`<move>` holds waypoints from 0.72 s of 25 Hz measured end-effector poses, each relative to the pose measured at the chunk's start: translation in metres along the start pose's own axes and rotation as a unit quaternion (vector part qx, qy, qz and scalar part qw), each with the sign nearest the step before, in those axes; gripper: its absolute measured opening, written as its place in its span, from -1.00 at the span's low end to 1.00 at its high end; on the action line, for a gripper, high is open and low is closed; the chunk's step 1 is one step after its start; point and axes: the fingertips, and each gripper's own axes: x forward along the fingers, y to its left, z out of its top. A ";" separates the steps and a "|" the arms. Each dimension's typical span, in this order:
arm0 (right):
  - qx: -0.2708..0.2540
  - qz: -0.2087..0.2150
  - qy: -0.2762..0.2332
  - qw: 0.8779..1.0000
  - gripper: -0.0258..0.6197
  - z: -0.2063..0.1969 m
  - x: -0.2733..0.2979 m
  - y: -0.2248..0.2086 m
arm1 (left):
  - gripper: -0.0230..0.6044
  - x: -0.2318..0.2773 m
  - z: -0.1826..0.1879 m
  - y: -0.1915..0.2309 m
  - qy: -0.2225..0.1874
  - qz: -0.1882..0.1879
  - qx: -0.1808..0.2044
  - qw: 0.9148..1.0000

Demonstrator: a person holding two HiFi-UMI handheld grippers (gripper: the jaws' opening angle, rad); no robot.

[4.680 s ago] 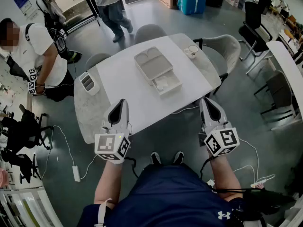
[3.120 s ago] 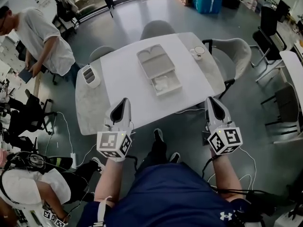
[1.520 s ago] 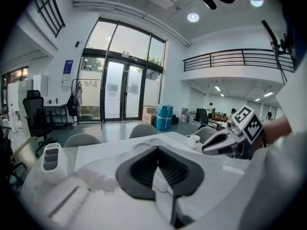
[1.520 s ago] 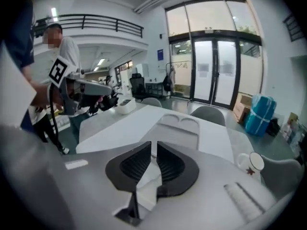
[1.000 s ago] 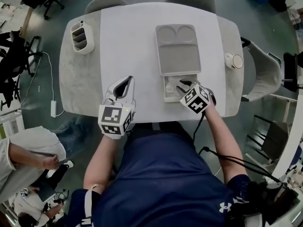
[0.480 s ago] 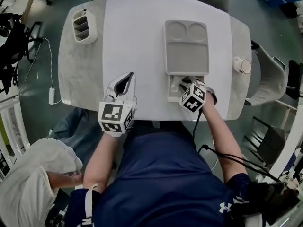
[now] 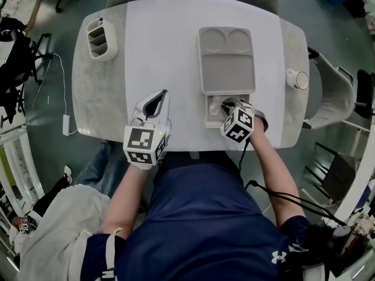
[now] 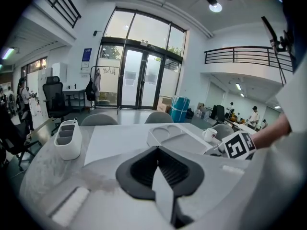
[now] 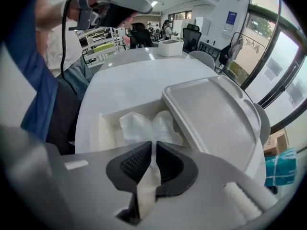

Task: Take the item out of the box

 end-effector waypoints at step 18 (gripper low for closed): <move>0.050 -0.056 -0.106 0.991 -0.85 0.019 -0.082 -0.004 | -0.92 0.006 0.016 -0.039 -0.008 -0.039 0.036 0.999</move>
